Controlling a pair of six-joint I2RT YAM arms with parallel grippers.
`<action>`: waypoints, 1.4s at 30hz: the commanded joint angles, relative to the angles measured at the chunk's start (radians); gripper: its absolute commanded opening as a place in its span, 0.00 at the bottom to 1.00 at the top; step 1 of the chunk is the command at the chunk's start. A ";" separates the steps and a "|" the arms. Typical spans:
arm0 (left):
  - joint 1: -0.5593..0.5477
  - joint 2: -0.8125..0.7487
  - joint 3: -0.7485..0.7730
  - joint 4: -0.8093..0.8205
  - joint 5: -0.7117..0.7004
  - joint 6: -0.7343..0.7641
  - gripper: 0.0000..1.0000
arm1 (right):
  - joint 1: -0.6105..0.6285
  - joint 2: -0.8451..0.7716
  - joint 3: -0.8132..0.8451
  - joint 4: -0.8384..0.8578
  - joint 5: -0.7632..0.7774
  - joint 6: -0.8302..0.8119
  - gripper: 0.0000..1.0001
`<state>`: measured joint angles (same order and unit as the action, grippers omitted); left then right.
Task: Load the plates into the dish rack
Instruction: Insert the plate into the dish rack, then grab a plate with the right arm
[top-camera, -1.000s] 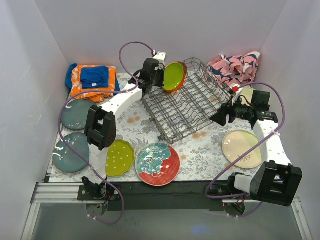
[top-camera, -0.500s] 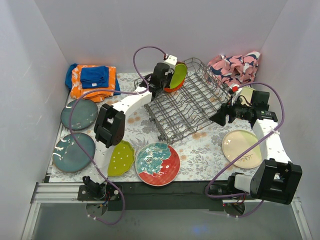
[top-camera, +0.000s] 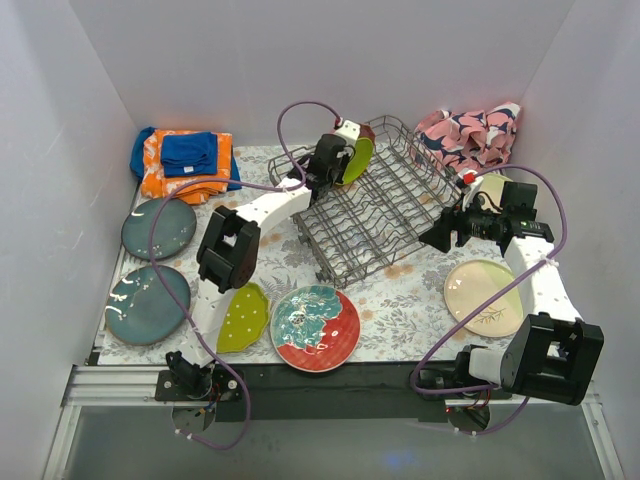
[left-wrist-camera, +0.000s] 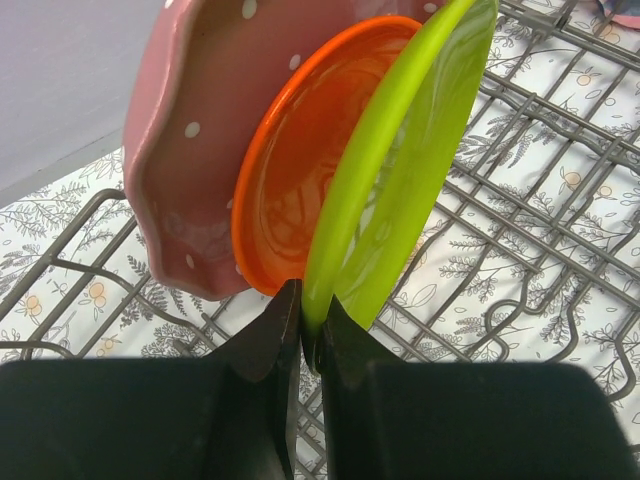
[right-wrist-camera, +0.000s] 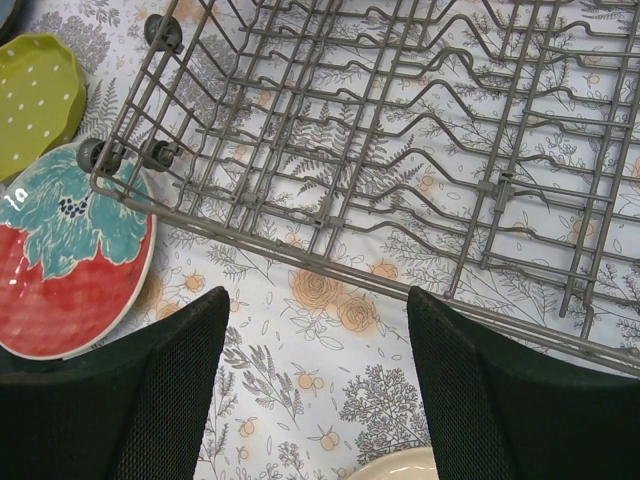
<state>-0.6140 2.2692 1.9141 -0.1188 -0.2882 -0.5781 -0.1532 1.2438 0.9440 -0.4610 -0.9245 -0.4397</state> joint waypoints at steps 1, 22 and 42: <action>-0.009 -0.014 0.033 0.044 -0.034 0.020 0.00 | 0.001 0.005 -0.002 0.027 -0.010 0.006 0.77; -0.058 -0.014 -0.012 -0.001 -0.069 0.076 0.43 | 0.001 0.011 -0.008 0.027 -0.016 -0.016 0.78; -0.082 -0.439 -0.251 0.001 -0.043 0.026 0.70 | 0.000 0.029 -0.010 -0.024 -0.013 -0.125 0.79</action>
<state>-0.6888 2.0094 1.7412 -0.1230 -0.3672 -0.5159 -0.1532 1.2621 0.9348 -0.4713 -0.9257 -0.5247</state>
